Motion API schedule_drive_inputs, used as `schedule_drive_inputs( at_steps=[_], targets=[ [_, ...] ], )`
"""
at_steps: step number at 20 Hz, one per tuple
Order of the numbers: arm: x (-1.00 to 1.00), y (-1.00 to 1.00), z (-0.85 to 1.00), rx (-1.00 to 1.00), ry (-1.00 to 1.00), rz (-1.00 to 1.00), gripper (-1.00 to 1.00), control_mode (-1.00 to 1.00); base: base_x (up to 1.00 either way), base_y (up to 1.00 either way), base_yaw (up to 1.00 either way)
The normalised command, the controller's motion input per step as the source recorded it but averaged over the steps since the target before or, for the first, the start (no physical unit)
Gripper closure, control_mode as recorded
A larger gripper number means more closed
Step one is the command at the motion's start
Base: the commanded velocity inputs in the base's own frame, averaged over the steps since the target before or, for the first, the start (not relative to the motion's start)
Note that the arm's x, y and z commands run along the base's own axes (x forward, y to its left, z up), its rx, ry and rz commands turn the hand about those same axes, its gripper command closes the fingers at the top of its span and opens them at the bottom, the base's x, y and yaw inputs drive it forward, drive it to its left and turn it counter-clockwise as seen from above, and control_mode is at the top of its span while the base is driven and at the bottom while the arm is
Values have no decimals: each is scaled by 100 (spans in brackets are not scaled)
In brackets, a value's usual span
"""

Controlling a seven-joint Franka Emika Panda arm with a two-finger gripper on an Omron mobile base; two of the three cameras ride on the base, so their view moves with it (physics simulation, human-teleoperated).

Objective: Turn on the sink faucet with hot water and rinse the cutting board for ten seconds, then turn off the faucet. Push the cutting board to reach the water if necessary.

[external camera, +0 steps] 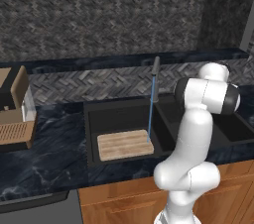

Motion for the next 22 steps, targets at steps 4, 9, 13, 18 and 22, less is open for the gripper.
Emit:
schedule_drive_inputs(
  at_steps=[4,9,13,18,22],
  targets=[
    [12,0,0,0,0,3,-100,-100,0,0,0],
    [17,0,0,0,0,2,-100,-100,0,0,0],
    [17,0,0,0,0,2,-100,-100,0,0,0],
    [19,0,-4,0,0,2,-100,-100,0,0,0],
    [22,0,-15,-1,0,1,-100,-100,0,0,0]
  ],
)
